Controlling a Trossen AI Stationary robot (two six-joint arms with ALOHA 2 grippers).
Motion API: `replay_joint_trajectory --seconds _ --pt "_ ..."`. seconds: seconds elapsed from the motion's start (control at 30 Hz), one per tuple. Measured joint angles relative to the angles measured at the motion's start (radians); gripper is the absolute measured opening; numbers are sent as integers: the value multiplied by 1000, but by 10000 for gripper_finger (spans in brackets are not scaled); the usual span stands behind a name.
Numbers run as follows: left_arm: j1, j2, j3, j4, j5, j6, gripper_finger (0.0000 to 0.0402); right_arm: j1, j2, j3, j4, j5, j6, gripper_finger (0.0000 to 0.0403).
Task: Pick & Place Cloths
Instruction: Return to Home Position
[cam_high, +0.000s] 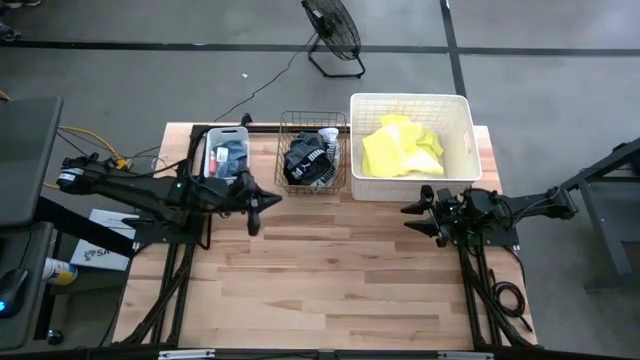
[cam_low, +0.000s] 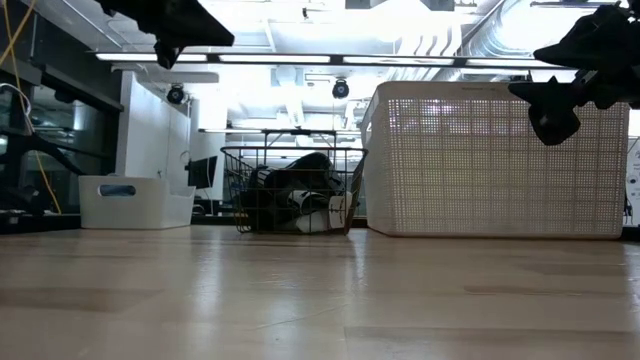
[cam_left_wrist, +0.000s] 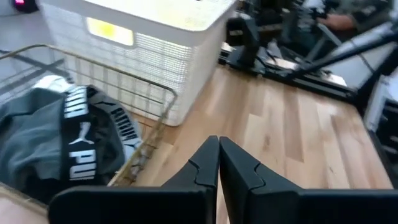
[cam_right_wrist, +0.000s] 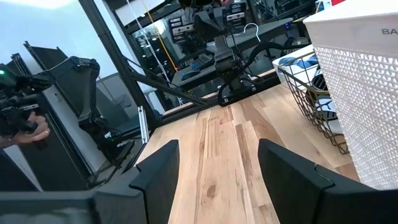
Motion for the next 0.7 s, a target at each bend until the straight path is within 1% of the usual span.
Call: replay_joint_trajectory --seconds 0.27,0.37,0.47,0.57,0.7 --pt "1 -10 -2 -1 156 97 10 0 0 0 -1 0 0 210" --pt "1 -19 -30 21 217 124 10 0 0 -1 -1 0 0 210" --pt "1 -55 -114 83 271 130 10 0 0 -1 -1 0 0 210" --pt "1 -120 -233 225 320 111 10 0 0 -1 -1 0 0 210" --pt "0 -197 -386 358 330 38 10 0 0 -1 -1 0 0 210"
